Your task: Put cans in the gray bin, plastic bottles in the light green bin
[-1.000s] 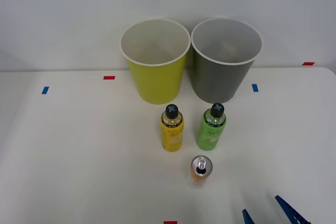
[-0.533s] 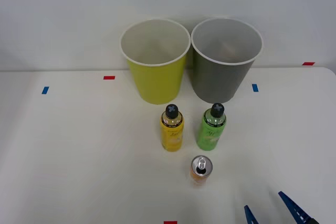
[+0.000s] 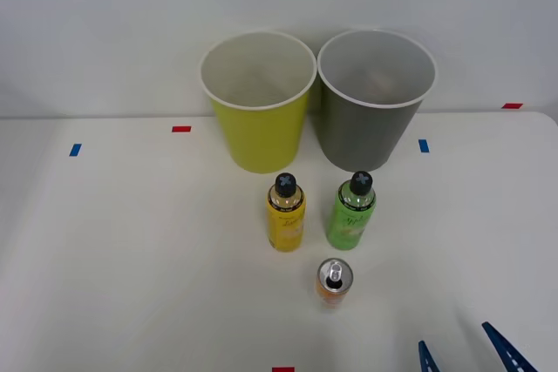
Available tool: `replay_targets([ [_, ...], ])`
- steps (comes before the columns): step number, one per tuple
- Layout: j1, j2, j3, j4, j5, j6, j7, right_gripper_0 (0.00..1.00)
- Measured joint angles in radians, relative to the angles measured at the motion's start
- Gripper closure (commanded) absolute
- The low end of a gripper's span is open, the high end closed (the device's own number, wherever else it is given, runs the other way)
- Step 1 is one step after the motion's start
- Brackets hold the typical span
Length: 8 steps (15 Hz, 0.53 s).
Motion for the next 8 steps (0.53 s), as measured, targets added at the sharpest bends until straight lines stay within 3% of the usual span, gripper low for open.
replay_targets([
  [8,0.012,0.016,-0.023,0.0,-0.002,-0.001,-0.001,0.0],
])
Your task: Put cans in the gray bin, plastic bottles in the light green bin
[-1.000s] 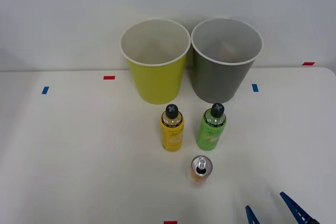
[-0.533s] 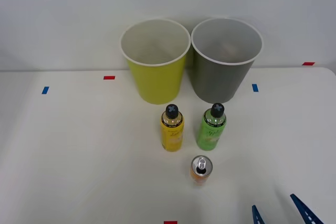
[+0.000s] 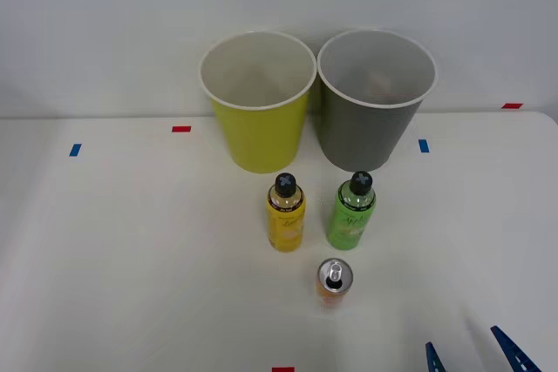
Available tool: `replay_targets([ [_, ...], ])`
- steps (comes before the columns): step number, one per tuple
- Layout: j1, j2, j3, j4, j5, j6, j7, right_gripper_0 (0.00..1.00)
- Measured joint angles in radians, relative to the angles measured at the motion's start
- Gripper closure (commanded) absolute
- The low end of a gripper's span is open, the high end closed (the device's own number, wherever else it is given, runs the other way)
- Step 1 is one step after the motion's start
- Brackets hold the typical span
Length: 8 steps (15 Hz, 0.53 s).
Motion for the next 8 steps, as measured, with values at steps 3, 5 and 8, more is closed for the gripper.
replay_targets([
  [3,0.0,0.0,0.001,0.0,0.0,0.0,0.001,0.0],
  [5,0.0,0.0,0.001,0.0,0.0,0.0,0.001,0.0],
  [8,0.0,0.0,0.001,0.0,0.0,0.0,0.001,0.0],
])
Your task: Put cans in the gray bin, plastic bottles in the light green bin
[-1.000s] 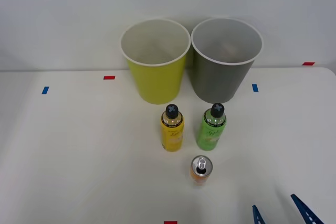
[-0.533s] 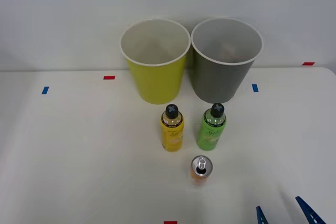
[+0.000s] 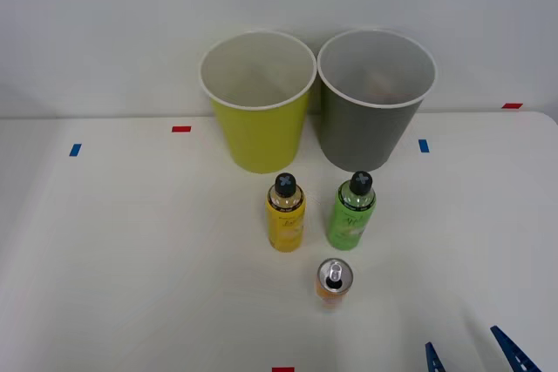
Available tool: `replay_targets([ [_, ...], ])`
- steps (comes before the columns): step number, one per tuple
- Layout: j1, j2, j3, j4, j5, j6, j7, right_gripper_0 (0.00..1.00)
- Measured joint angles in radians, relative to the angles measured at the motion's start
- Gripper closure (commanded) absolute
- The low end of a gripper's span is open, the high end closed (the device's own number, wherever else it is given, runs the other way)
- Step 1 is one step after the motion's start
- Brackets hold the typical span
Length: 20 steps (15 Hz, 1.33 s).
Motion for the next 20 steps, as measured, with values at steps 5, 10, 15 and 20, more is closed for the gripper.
replay_targets([
  [5,0.0,0.0,0.0,0.0,0.0,0.0,0.0,0.0],
  [10,0.0,0.0,0.0,0.0,0.0,0.0,0.0,0.0],
  [15,0.0,0.0,0.0,0.0,0.0,0.0,0.0,0.0],
  [20,0.0,0.0,0.0,0.0,0.0,0.0,0.0,0.0],
])
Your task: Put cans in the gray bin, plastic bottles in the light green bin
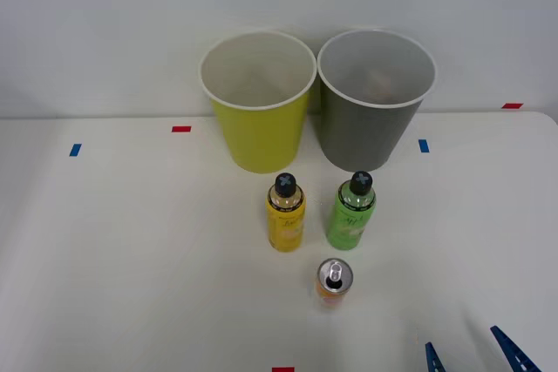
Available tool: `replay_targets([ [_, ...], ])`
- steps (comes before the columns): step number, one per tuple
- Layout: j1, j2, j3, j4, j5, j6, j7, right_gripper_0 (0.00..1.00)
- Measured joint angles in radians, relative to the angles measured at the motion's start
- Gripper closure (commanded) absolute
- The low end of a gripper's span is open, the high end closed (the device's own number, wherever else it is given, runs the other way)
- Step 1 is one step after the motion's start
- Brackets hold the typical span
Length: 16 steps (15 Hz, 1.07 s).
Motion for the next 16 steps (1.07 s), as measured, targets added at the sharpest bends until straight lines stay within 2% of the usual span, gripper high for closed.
replay_targets([
  [16,0.0,0.0,0.0,0.0,0.0,0.0,0.0,0.0],
])
